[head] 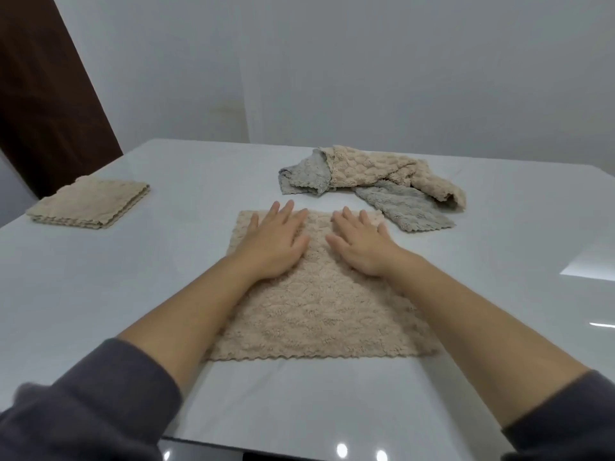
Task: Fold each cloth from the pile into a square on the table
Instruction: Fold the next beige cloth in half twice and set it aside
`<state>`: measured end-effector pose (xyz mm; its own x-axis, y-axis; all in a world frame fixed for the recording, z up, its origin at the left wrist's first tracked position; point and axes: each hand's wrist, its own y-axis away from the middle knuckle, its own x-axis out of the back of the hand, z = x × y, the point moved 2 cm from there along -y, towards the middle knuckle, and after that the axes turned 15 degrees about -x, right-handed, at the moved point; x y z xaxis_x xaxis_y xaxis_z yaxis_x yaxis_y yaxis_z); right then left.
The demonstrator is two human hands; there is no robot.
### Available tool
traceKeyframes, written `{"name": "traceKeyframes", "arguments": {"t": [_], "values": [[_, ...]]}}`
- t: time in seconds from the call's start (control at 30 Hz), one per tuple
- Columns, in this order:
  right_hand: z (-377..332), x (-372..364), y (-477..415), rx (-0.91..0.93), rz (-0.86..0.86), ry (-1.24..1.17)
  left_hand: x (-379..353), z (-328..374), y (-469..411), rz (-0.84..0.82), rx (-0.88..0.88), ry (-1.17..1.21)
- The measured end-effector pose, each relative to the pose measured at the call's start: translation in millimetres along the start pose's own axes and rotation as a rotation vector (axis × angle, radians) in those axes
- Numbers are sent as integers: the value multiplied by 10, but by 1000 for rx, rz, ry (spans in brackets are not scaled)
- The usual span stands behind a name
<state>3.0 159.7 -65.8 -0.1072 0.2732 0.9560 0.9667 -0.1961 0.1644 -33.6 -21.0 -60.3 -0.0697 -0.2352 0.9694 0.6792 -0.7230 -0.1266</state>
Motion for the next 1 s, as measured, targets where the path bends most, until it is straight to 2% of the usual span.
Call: {"name": "traceKeyframes", "arguments": {"t": [0.13, 0.3, 0.5, 0.6, 0.67, 0.73, 0.87, 0.93, 1.0], "values": [[-8, -141, -89, -45, 51, 138, -213, -150, -140, -137, 85, -74], [-4, -148, -115, -124, 96, 110, -192, -248, -153, -110, 137, -76], [-12, -168, -112, -152, 122, 114, -147, -275, -152, -50, 341, -102], [-13, -169, -110, -150, 133, 113, -130, -22, -198, 23, 190, -99], [-9, -165, -113, -153, 130, 111, -190, 61, -167, -36, 105, -86], [-12, -164, -112, -148, 129, 116, -233, -67, -71, -75, 143, -81], [-9, -160, -102, -144, 137, 114, -116, -399, 124, -51, 350, -91], [-10, -158, -96, -142, 137, 120, -68, -263, 198, -11, 322, -106], [-12, -152, -95, -147, 133, 121, -85, 30, 282, 14, 170, -85]]}}
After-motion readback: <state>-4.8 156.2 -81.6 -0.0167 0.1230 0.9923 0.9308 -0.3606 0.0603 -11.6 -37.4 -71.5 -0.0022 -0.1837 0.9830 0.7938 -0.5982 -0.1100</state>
